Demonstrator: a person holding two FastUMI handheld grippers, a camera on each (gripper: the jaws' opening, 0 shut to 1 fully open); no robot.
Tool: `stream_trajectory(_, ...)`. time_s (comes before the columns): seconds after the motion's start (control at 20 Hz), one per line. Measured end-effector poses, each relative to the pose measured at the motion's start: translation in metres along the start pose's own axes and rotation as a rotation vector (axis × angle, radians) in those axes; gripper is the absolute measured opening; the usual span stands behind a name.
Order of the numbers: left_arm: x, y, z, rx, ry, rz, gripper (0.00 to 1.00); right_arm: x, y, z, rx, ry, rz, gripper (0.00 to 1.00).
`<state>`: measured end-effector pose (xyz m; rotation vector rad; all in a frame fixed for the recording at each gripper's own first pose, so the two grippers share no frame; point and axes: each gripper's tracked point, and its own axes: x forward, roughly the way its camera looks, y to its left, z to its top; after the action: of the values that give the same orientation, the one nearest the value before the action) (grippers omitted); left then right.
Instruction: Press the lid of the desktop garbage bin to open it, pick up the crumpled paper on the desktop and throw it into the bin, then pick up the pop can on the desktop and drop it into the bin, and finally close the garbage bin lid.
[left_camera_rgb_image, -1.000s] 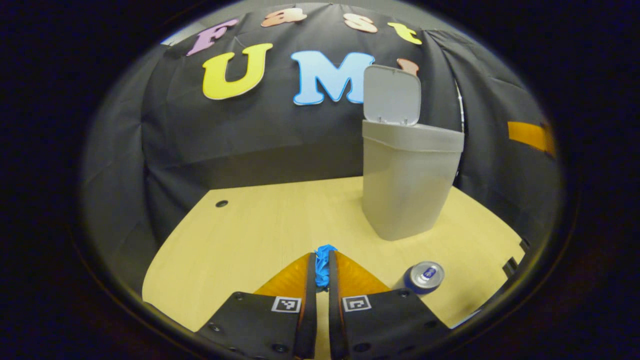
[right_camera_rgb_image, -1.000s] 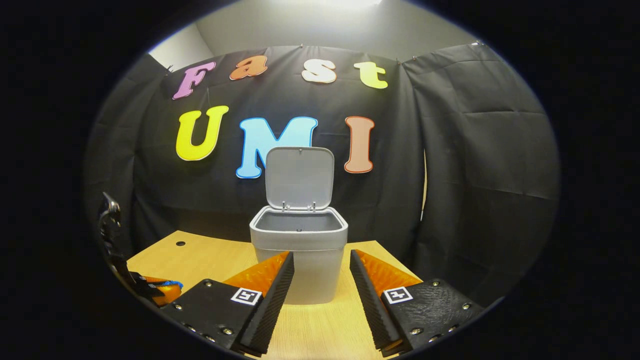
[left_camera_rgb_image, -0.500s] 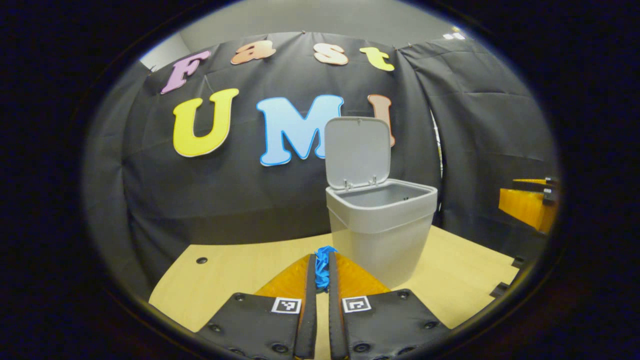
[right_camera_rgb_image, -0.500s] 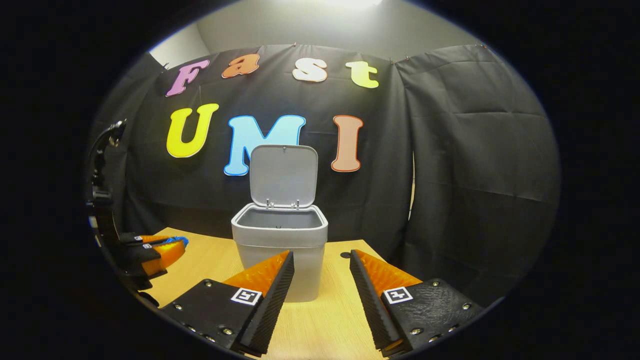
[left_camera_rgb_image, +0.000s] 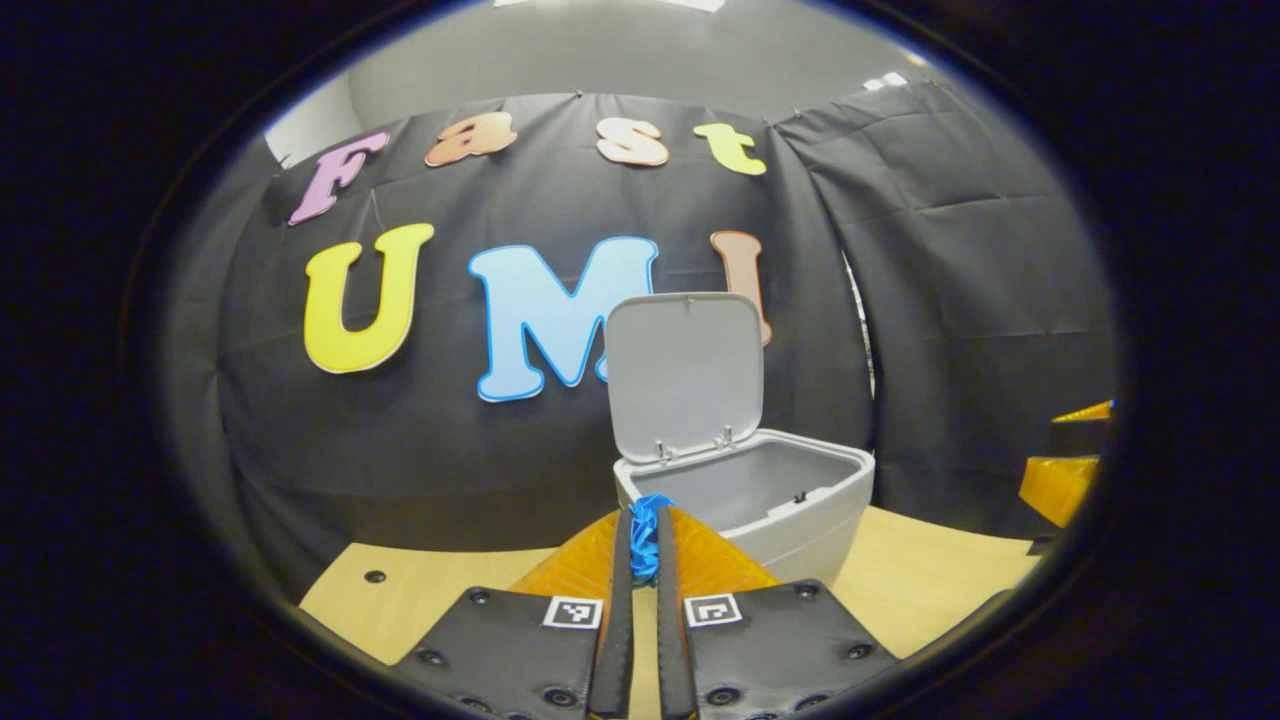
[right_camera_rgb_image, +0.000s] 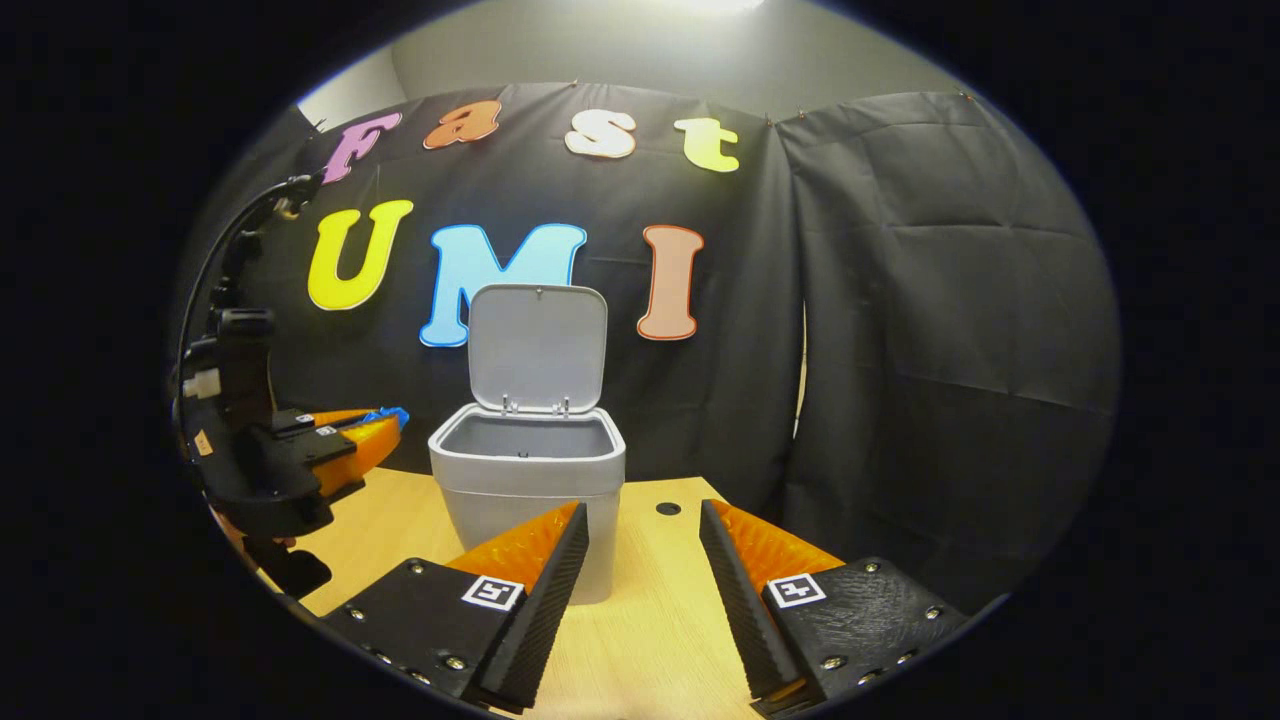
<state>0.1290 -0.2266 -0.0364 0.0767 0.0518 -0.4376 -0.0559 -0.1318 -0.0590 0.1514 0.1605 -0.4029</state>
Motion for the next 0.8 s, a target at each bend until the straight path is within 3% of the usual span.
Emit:
stream_trajectory(0.55,0.061,-0.025,-0.005,-0.001,0.005,-0.073,0.20,-0.018,-0.013,-0.008,0.009,0.034,-0.110,0.74)
stream_trajectory(0.8,0.071,-0.031,-0.020,-0.015,0.036,-0.088,0.39,-0.027,-0.023,-0.016,0.026,0.053,-0.154,0.74)
